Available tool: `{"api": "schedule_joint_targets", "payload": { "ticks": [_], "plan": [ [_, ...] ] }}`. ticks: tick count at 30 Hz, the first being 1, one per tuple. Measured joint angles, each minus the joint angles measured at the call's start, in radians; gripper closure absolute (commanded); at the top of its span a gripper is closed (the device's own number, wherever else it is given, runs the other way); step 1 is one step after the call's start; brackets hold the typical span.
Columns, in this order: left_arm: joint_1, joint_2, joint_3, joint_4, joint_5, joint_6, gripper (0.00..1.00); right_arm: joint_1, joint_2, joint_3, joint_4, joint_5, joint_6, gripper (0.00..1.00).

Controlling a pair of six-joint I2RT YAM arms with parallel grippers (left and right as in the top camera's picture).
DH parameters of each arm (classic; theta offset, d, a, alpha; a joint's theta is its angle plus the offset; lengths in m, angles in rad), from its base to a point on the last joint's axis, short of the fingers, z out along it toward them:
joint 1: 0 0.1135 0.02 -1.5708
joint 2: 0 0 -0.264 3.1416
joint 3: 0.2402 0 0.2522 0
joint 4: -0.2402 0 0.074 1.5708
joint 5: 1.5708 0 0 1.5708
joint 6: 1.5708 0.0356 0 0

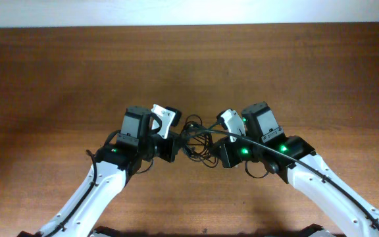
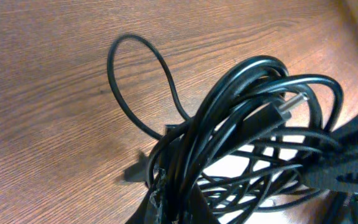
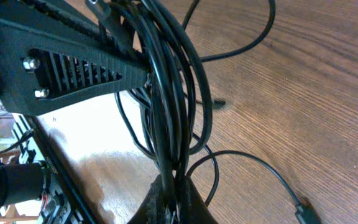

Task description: Untangle cables

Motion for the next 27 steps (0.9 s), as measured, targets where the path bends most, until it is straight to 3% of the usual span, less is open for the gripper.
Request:
{"api": "schedule_joint_targets", "payload": {
  "ticks": [5, 10, 13, 15, 17, 21, 23, 27],
  "plan": [
    [-0.004, 0.0, 0.001, -0.006, -0.171, -0.037, 1.0, -0.056, -0.142, 0.068, -0.095, -0.02, -0.001, 0.96],
    [-0.021, -0.023, 0.021, -0.024, -0.343, -0.297, 1.0, -0.177, -0.317, 0.076, -0.209, 0.075, 0.053, 0.96],
    [-0.02, -0.022, 0.021, -0.039, -0.46, -0.524, 1.0, -0.227, -0.319, 0.081, -0.326, 0.261, 0.195, 0.75],
    [0.0, -0.02, 0.019, -0.034, -0.504, -0.6, 1.0, -0.243, -0.286, 0.085, -0.349, 0.323, 0.235, 0.69],
    [0.001, -0.019, 0.019, -0.019, -0.504, -0.638, 1.0, -0.243, -0.196, 0.086, -0.346, 0.306, 0.257, 0.5],
    [0.0, -0.018, 0.019, -0.018, -0.492, -0.61, 1.0, -0.243, -0.076, 0.086, -0.302, 0.18, 0.248, 0.43],
    [0.0, -0.018, 0.019, -0.016, -0.468, -0.599, 1.0, -0.235, -0.025, 0.086, -0.289, 0.128, 0.249, 0.32],
    [0.001, -0.018, 0.019, 0.025, -0.349, -0.494, 1.0, -0.158, 0.034, 0.087, -0.137, 0.055, 0.251, 0.21]
  ]
}}
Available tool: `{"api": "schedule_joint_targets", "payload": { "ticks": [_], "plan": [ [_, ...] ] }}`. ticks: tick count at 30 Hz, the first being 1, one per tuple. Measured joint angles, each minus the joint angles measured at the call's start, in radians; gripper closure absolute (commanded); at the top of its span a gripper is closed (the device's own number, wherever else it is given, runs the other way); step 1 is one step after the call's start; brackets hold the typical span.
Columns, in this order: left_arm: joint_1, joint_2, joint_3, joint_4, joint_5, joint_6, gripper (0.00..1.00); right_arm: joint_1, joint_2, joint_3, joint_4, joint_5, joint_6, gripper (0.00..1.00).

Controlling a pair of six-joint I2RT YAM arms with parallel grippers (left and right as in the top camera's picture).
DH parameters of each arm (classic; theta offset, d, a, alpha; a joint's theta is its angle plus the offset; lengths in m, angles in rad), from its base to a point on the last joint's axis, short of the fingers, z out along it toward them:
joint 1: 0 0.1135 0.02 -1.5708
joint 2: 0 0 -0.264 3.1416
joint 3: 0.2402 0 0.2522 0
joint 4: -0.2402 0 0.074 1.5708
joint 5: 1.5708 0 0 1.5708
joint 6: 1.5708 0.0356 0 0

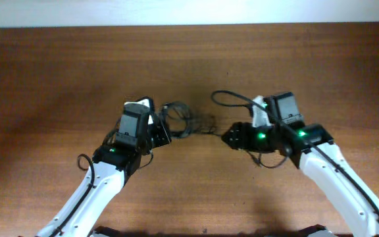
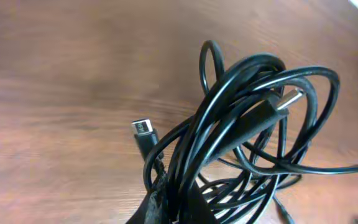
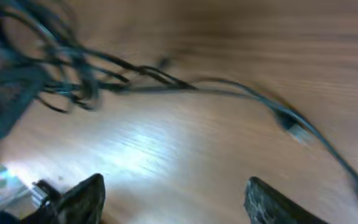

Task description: Untangle cables

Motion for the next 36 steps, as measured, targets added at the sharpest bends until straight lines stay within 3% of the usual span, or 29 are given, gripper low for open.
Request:
{"api": "schedule_joint_targets", "payload": {
  "ticks": [2, 4, 5, 8, 13, 15, 17, 19, 20, 21, 25, 27, 28, 29, 30, 31, 36],
  "plan": [
    [0.0, 0.0, 0.0, 0.03, 0.108, 0.066, 1.0, 0.057, 0.034, 0.003, 0.106, -0.003, -0.003, 0.23],
    [0.0, 0.0, -0.002, 0.066, 0.216, 0.103, 1.0, 0.085, 0.074, 0.004, 0.151, 0.006, -0.004, 0.65],
    [0.0, 0.0, -0.002, 0.078, 0.248, 0.108, 1.0, 0.097, 0.094, 0.004, 0.153, 0.025, -0.001, 0.75],
    [0.003, 0.0, -0.002, 0.105, 0.335, 0.122, 1.0, 0.111, 0.171, 0.006, 0.068, 0.173, 0.043, 0.84],
    [0.171, 0.0, -0.002, 0.1, 0.397, 0.125, 1.0, 0.002, 0.182, 0.007, -0.032, 0.335, 0.101, 0.83],
    [0.272, 0.0, -0.002, 0.089, 0.42, 0.098, 1.0, -0.066, 0.182, 0.007, -0.061, 0.35, 0.11, 0.66],
    [0.328, 0.0, -0.003, 0.056, 0.433, -0.013, 0.88, -0.087, 0.182, 0.007, -0.067, 0.321, 0.105, 0.6],
    [0.35, 0.0, -0.003, -0.009, 0.436, -0.172, 0.94, -0.087, 0.182, 0.007, -0.068, 0.258, 0.094, 0.6],
    [0.351, 0.0, -0.003, -0.04, 0.438, -0.239, 1.0, -0.087, 0.182, 0.007, -0.065, 0.219, 0.086, 0.51],
    [0.351, 0.0, -0.004, -0.063, 0.439, -0.304, 1.0, -0.087, 0.182, 0.007, -0.055, 0.134, 0.059, 0.46],
    [0.351, 0.0, -0.004, -0.086, 0.439, -0.446, 1.0, -0.049, 0.182, 0.007, -0.01, -0.131, 0.029, 0.44],
    [0.351, 0.0, -0.004, -0.087, 0.443, -0.523, 0.84, 0.008, 0.182, 0.007, 0.042, -0.198, 0.068, 0.35],
    [0.351, 0.0, -0.004, -0.089, 0.461, -0.562, 0.83, 0.026, 0.182, 0.008, 0.058, -0.202, 0.095, 0.33],
    [0.351, 0.0, -0.004, -0.094, 0.486, -0.606, 0.85, 0.067, 0.182, 0.008, 0.088, -0.208, 0.129, 0.33],
    [0.351, 0.0, -0.004, -0.095, 0.503, -0.63, 0.97, 0.089, 0.182, 0.008, 0.112, -0.198, 0.152, 0.33],
    [0.351, 0.0, -0.004, -0.108, 0.516, -0.645, 1.0, 0.108, 0.182, 0.008, 0.13, -0.193, 0.174, 0.33],
    [0.351, 0.0, -0.004, -0.222, 0.535, -0.675, 1.0, 0.151, 0.182, 0.008, 0.165, -0.177, 0.305, 0.32]
  ]
}}
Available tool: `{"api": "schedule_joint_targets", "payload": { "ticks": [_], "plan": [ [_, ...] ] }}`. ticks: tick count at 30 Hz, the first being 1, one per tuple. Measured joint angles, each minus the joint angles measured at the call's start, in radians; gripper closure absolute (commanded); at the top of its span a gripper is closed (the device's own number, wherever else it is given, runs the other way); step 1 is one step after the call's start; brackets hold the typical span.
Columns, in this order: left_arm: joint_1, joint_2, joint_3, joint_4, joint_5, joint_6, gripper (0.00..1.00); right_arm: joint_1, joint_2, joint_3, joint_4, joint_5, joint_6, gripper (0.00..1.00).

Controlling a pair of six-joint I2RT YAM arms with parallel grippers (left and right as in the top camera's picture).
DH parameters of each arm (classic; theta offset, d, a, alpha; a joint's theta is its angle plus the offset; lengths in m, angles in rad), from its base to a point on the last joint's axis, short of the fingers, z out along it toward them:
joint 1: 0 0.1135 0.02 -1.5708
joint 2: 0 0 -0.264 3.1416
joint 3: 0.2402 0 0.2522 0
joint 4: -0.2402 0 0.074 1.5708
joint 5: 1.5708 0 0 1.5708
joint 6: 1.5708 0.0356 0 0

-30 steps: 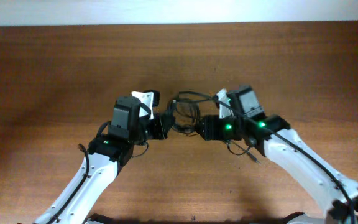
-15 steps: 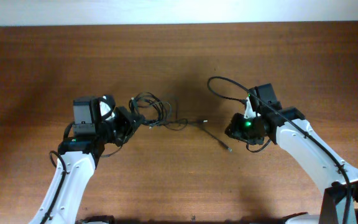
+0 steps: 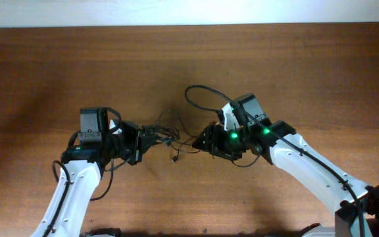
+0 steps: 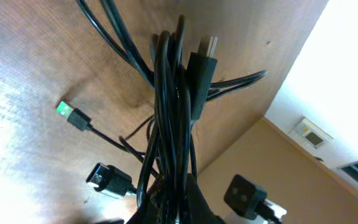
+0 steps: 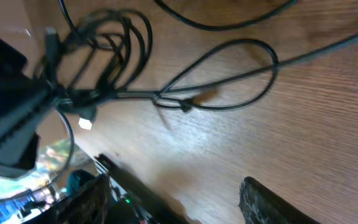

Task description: Untangle cables

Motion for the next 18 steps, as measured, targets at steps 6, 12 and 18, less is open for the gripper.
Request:
{"api": "schedule_joint_targets", "payload": {
  "ticks": [6, 12, 18],
  "plan": [
    [0.0, 0.0, 0.0, 0.002, 0.016, 0.087, 1.0, 0.009, 0.0, 0.0, 0.045, 0.002, 0.044, 0.33],
    [0.0, 0.0, -0.004, 0.175, 0.13, 0.643, 1.0, 0.01, 0.0, 0.0, 0.046, 0.002, -0.005, 0.43],
    [-0.015, 0.0, -0.004, 0.179, 0.187, 1.04, 1.0, 0.01, 0.0, 0.0, 0.103, 0.001, -0.044, 0.42]
  ]
}}
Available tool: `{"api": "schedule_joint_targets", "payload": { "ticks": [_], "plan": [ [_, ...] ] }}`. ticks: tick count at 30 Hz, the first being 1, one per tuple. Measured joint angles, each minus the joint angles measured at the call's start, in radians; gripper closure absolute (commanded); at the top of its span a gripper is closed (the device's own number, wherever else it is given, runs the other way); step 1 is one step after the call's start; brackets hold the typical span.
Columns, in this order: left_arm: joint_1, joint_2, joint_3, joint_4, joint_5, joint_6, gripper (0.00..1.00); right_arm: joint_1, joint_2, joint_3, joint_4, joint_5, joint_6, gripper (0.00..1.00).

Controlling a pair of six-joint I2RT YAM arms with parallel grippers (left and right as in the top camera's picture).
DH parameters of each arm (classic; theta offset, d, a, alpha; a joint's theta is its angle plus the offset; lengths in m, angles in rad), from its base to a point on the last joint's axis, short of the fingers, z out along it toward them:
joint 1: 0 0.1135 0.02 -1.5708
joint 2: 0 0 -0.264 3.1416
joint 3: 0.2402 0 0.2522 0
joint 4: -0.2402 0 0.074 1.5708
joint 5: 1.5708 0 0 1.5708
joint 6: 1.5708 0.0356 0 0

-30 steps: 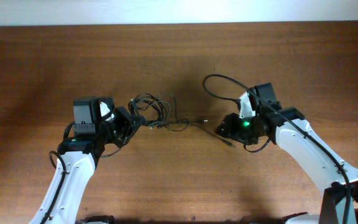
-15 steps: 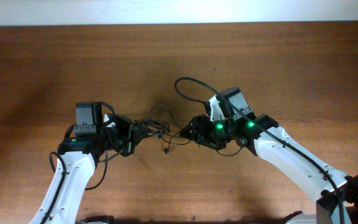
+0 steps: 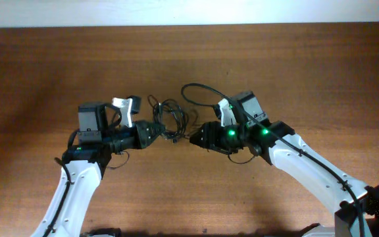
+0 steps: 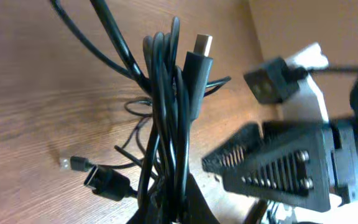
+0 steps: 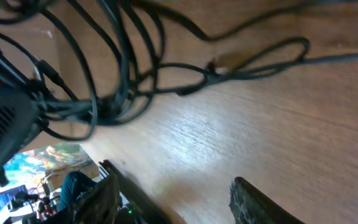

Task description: Untangle cables

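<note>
A tangle of black cables hangs in my left gripper, which is shut on it left of the table's middle. In the left wrist view the bundle rises out of the shut left gripper, with a USB plug at its top and a thicker plug hanging low. My right gripper stands open just right of the tangle, holding nothing. In the right wrist view its fingers are wide apart over bare wood, and the cables cross above them.
The brown wooden table runs to a pale wall at the far edge. One cable loop trails from the tangle toward the right arm's wrist. The two arms' grippers are close to each other.
My left gripper has moved up and to the right with the cable bundle still in it. The open right gripper has shifted a little to the left, closer to the tangle.
Both grippers were shut on the tangle in the middle of the table. Then the right gripper was open and off to the right, one cable stretched out from the bundle in the left. Later the left arm stood further left, and now the two grippers are near again.
</note>
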Motion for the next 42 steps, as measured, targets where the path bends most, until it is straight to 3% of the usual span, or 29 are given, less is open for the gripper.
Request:
{"api": "schedule_joint_targets", "payload": {
  "ticks": [4, 5, 8, 14, 15, 16, 17, 25, 29, 32, 33, 39, 41, 42],
  "plan": [
    [-0.078, 0.0, -0.001, 0.034, 0.077, 0.066, 1.0, 0.0, 0.0, 0.0, 0.052, 0.0, -0.002, 0.42],
    [-0.107, 0.0, 0.0, 0.07, 0.099, 0.073, 1.0, 0.0, 0.0, 0.0, 0.054, 0.002, -0.002, 0.47],
    [-0.143, 0.0, -0.001, 0.114, 0.121, 0.082, 1.0, 0.0, 0.0, 0.0, 0.053, 0.007, -0.005, 0.96],
    [-0.166, 0.004, -0.002, 0.138, 0.166, 0.089, 1.0, 0.001, 0.0, 0.003, 0.048, 0.032, -0.002, 0.96],
    [-0.167, 0.004, -0.002, 0.134, 0.141, 0.089, 0.85, 0.001, 0.0, 0.004, 0.039, 0.044, -0.001, 0.96],
    [-0.17, 0.004, -0.002, 0.122, 0.103, 0.089, 0.61, 0.001, 0.0, 0.006, 0.017, 0.066, -0.001, 0.96],
    [-0.174, 0.004, -0.002, 0.102, 0.06, 0.093, 0.01, 0.002, 0.0, 0.009, -0.008, 0.089, -0.003, 0.96],
    [-0.172, 0.004, -0.002, 0.047, -0.242, 0.057, 0.01, 0.002, 0.0, 0.008, -0.083, 0.153, -0.087, 0.96],
    [-0.172, 0.004, -0.002, 0.188, -0.371, -0.055, 0.01, 0.002, 0.0, 0.008, -0.141, 0.157, -0.23, 0.96],
    [-0.169, 0.004, -0.002, 0.225, -0.337, 0.026, 0.0, 0.002, 0.0, 0.008, -0.148, 0.132, -0.405, 0.96],
    [-0.168, 0.004, -0.001, 0.214, -0.289, 0.085, 0.06, 0.002, 0.0, 0.008, -0.15, 0.119, -0.492, 0.96],
    [-0.168, 0.004, 0.001, 0.003, -0.145, 0.336, 0.08, 0.002, 0.0, 0.008, -0.149, 0.115, -0.742, 0.96],
    [-0.168, 0.004, 0.001, -0.027, -0.097, 0.371, 0.16, 0.002, 0.0, 0.008, -0.149, 0.124, -0.77, 0.96],
    [-0.168, 0.004, 0.002, -0.055, -0.081, 0.383, 0.28, 0.002, 0.0, 0.008, -0.149, 0.129, -0.78, 0.96]
  ]
}}
